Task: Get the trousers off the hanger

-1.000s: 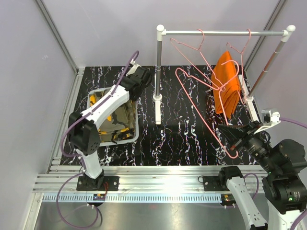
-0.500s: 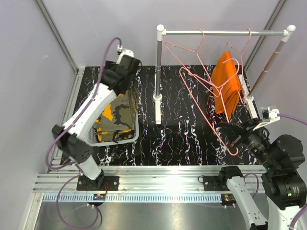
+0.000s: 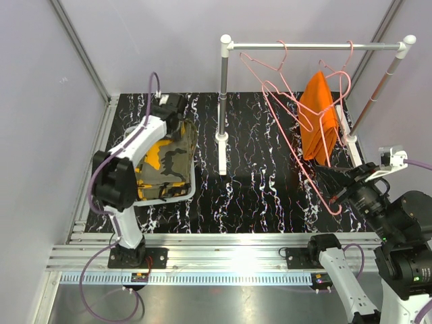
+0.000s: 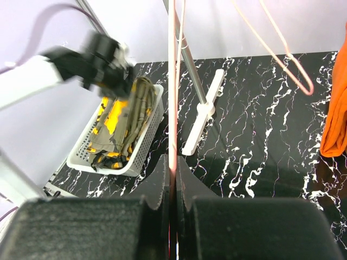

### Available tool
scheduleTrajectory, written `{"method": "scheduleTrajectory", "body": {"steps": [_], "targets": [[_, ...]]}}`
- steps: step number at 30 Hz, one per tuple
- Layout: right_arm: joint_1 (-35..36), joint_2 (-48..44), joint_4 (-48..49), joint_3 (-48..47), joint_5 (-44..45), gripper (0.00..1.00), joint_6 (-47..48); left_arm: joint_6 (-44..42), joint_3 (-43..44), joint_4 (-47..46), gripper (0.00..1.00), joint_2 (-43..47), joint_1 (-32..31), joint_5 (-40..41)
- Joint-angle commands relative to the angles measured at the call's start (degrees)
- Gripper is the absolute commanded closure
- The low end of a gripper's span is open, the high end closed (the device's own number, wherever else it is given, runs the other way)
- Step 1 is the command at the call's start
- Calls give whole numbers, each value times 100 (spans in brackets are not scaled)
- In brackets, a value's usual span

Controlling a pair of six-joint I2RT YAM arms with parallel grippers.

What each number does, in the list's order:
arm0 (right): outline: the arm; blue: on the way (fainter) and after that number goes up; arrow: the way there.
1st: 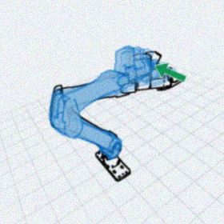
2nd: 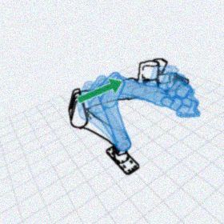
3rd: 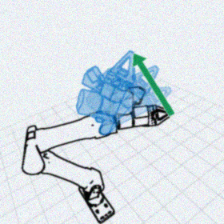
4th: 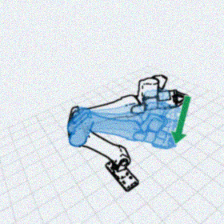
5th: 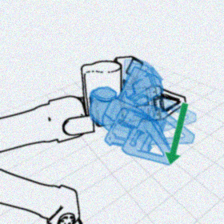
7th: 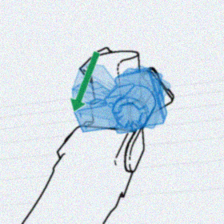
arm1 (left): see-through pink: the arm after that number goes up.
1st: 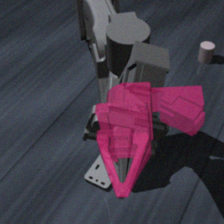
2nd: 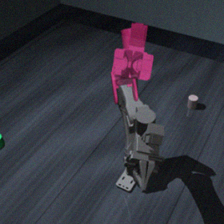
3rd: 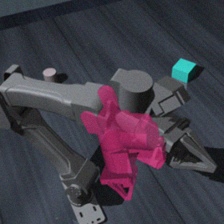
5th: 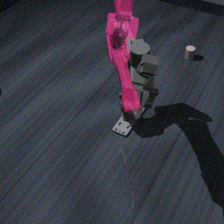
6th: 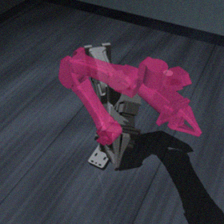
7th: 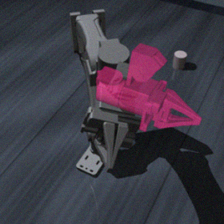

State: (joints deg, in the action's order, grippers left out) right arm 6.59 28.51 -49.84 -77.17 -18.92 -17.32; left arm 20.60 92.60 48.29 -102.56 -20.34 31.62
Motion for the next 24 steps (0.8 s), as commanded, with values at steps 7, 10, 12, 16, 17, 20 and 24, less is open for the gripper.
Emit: {"method": "scheduleTrajectory", "body": {"steps": [7,10,12,16,17,20,24], "targets": [[-17,365,-77,-395,633,100,185,1138,-743,93,41,-1317,214,397],[-17,444,-183,-606,1072,100,317,1297,-884,163,43,-1564,241,748],[-17,567,-262,-773,1284,100,370,1385,-919,294,43,-1609,250,1029],[-17,770,-482,-870,1767,100,528,1455,-893,365,42,-1644,285,1145],[-17,779,-474,-809,1803,100,545,1430,-910,287,41,-1514,276,1110],[-26,761,-360,-660,1865,100,616,1324,-893,294,34,-1049,259,864],[-26,919,-280,-616,2059,100,686,1166,-682,470,19,-224,241,671]]}}
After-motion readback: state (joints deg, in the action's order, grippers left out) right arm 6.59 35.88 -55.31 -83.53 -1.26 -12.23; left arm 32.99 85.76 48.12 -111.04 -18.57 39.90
